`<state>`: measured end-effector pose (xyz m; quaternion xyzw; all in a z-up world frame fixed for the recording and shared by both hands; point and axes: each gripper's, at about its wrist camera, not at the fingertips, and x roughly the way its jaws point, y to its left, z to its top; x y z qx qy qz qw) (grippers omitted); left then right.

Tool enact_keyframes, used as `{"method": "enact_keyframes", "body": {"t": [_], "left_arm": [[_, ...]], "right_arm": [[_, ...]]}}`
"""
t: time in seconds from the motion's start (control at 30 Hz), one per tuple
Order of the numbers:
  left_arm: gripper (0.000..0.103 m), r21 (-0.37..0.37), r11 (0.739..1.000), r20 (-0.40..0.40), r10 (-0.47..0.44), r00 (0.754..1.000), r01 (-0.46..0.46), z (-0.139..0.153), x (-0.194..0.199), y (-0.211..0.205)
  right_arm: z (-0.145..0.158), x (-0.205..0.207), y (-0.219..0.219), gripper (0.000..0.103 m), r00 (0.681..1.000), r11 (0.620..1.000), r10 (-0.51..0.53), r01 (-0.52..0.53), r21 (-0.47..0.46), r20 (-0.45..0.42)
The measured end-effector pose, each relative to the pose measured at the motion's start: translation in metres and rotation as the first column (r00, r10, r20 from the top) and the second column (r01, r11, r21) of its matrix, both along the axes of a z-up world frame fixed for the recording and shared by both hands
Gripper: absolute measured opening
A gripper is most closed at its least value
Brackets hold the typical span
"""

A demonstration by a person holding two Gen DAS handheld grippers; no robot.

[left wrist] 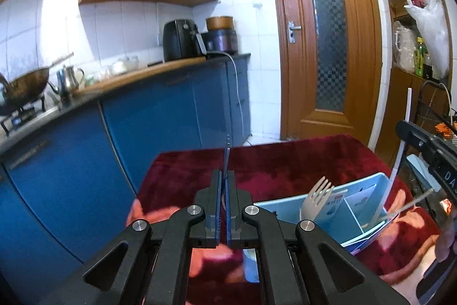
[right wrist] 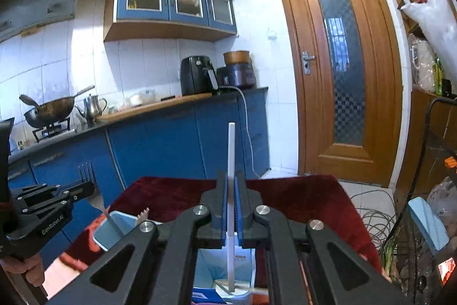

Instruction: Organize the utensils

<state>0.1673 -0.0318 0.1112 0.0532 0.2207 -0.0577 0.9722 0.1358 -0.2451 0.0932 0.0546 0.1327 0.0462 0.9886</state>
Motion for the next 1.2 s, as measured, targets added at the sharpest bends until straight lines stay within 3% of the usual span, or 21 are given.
{"method": "enact_keyframes", "body": {"t": [0.3, 0.47, 0.63, 0.87, 1.07, 1.2], "left_arm": [[0.007, -0.053, 0.998, -0.044, -0.042, 0.998, 0.040, -0.015, 0.002, 0.000], [0.020, -0.102, 0.994, -0.063, -0.055, 0.996, 0.048, -0.009, -0.005, 0.005], [0.035, -0.153, 0.986, -0.075, -0.080, 0.994, 0.068, -0.002, -0.021, 0.010], [0.038, -0.172, 0.981, -0.088, -0.109, 0.990, 0.093, 0.005, -0.053, 0.020], [0.039, -0.153, 0.981, -0.124, -0.138, 0.983, 0.118, 0.002, -0.080, 0.025], [0.040, -0.188, 0.969, -0.174, -0.191, 0.966, 0.158, -0.007, -0.092, 0.026]], "right_arm": [[-0.016, 0.006, 0.004, 0.007, 0.996, 0.998, 0.058, -0.058, -0.004, -0.063], [-0.012, -0.003, 0.006, 0.026, 0.995, 0.996, 0.092, -0.091, 0.015, -0.047], [-0.001, -0.023, 0.006, 0.026, 0.994, 0.994, 0.106, -0.105, 0.030, -0.017], [0.009, -0.054, 0.007, 0.026, 0.996, 0.996, 0.084, -0.084, -0.004, -0.025], [0.007, -0.080, 0.010, 0.026, 0.992, 0.997, 0.076, -0.077, -0.014, -0.103], [-0.002, -0.093, 0.013, 0.026, 0.983, 0.995, 0.096, -0.099, -0.012, -0.160]]}}
